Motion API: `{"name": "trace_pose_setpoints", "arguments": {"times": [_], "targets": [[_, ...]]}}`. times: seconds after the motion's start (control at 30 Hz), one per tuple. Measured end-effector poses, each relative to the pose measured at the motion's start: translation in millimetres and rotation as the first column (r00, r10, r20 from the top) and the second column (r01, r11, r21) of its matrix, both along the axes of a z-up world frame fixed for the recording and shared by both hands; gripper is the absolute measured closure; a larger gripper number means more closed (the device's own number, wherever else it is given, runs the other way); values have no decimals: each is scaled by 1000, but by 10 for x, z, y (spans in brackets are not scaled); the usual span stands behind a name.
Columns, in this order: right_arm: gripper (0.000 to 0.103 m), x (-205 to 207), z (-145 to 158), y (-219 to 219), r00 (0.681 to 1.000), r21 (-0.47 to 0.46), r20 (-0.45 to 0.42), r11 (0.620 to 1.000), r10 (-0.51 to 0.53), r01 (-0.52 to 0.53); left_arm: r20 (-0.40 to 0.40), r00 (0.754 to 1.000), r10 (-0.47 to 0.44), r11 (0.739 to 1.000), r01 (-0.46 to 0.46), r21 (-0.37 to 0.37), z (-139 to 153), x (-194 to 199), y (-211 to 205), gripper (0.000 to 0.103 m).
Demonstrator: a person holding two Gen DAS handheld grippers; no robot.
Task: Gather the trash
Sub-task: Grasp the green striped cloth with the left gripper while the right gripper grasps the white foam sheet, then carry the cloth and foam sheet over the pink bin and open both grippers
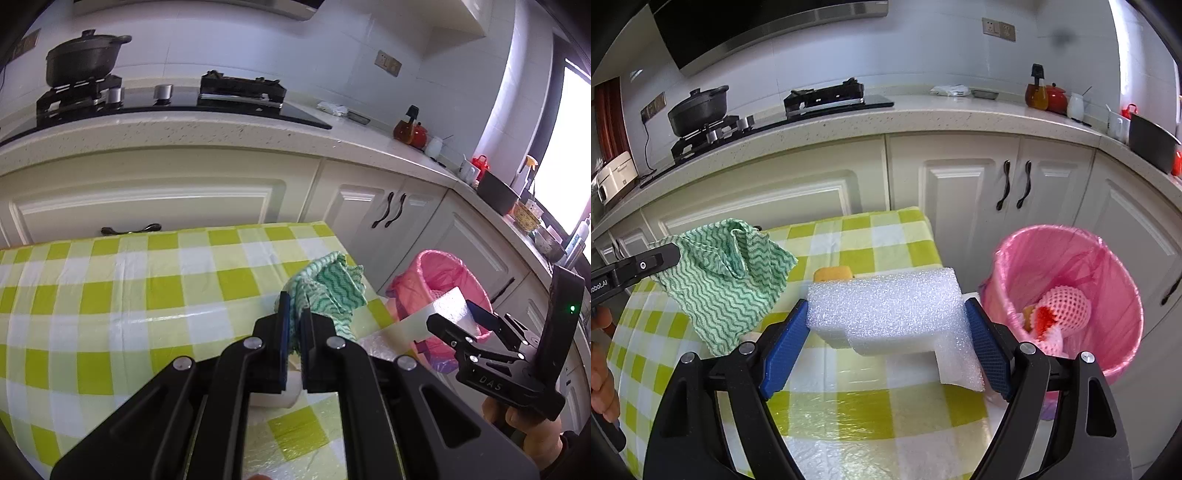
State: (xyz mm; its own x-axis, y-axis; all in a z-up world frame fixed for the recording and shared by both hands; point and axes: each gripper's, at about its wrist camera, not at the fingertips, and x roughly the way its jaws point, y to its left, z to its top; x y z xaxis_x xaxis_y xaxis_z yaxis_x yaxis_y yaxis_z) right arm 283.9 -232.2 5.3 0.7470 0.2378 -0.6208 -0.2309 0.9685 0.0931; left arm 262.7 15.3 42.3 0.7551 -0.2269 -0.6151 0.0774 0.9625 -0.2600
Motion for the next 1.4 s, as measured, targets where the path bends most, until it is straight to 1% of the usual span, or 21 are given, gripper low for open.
{"name": "trace_pose_setpoints", "arguments": {"times": [0.2, 0.47, 1.07, 1.4], "targets": [[25, 8, 97, -283, 999, -3, 22, 999, -36, 36, 22, 999, -37, 999, 37, 4, 132, 53, -262, 98], [25, 22, 138, -621, 997, 5, 30, 997, -76, 76, 25, 997, -67, 998, 67, 14, 190, 119, -498, 98], [25, -30, 195, -990, 992, 20, 39, 993, -116, 116, 33, 993, -113, 993, 112, 30, 277, 162, -838, 98], [25, -13, 187, -1234, 988, 22, 36, 988, -151, 150, 38, 988, -151, 988, 150, 31, 327, 247, -1100, 98]]}}
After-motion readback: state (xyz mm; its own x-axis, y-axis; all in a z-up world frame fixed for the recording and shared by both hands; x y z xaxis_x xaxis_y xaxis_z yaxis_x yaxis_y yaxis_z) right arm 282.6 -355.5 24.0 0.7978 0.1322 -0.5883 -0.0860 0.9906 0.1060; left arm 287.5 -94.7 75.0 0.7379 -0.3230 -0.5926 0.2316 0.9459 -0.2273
